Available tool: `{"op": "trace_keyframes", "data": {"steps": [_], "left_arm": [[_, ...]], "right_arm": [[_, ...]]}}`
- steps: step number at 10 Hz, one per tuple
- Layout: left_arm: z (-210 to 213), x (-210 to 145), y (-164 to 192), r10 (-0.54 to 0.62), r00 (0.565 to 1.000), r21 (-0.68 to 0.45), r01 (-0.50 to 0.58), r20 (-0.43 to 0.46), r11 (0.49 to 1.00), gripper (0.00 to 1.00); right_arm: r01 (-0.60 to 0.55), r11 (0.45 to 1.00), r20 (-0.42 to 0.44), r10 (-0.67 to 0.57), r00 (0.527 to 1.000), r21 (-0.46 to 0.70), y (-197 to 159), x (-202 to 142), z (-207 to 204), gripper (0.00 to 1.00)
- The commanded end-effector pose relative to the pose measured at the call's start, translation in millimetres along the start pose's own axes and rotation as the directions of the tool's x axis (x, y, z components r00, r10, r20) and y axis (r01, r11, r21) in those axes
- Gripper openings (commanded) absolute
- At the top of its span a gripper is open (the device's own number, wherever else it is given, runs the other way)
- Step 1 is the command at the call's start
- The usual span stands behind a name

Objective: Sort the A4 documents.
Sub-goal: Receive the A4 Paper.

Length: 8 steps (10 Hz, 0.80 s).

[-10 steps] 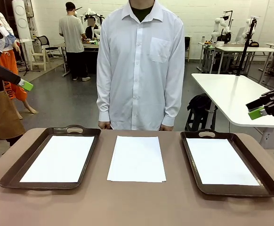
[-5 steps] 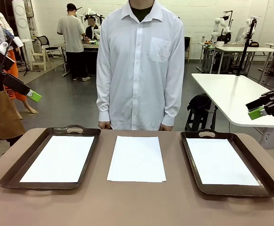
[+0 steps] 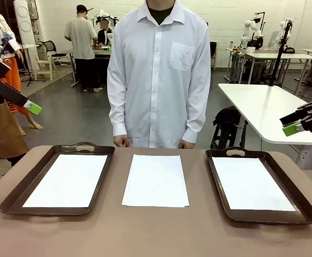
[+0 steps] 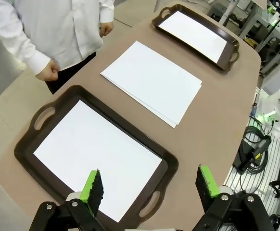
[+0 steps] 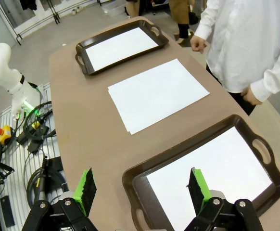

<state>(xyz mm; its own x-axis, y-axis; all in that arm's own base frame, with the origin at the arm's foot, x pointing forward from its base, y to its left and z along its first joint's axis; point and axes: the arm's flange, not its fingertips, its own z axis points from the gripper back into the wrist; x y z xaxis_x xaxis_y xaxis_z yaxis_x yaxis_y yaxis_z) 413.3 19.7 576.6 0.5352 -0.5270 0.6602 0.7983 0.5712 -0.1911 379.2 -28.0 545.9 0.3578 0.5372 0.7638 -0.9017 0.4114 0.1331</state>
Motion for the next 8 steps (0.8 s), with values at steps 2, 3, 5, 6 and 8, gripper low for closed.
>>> {"op": "trace_keyframes", "data": {"steps": [2, 3, 5, 6, 8], "left_arm": [[4.5, 5.3, 2.8, 0.013, 0.999, -0.003, -0.013, 0.031, 1.0, 1.0], [5.1, 5.3, 3.2, 0.027, 0.999, 0.008, -0.027, 0.038, 1.0, 1.0], [2.9, 2.1, 0.3, -0.001, 1.0, 0.002, 0.001, 0.008, 1.0, 1.0], [2.9, 2.1, 0.3, -0.001, 1.0, 0.002, 0.001, 0.008, 1.0, 1.0], [2.9, 2.1, 0.3, -0.001, 1.0, 0.002, 0.001, 0.008, 1.0, 1.0]], "right_arm": [[0.003, 1.0, -0.004, -0.003, 1.0, 0.002, -0.2, -0.8, -1.2, 1.0], [0.003, 1.0, -0.004, -0.003, 1.0, 0.002, -0.2, -0.8, -1.2, 1.0], [0.003, 1.0, -0.004, -0.003, 1.0, 0.002, -0.2, -0.8, -1.2, 1.0], [0.003, 1.0, -0.004, -0.003, 1.0, 0.002, -0.2, -0.8, -1.2, 1.0], [0.003, 1.0, -0.004, -0.003, 1.0, 0.002, -0.2, -0.8, -1.2, 1.0]]}}
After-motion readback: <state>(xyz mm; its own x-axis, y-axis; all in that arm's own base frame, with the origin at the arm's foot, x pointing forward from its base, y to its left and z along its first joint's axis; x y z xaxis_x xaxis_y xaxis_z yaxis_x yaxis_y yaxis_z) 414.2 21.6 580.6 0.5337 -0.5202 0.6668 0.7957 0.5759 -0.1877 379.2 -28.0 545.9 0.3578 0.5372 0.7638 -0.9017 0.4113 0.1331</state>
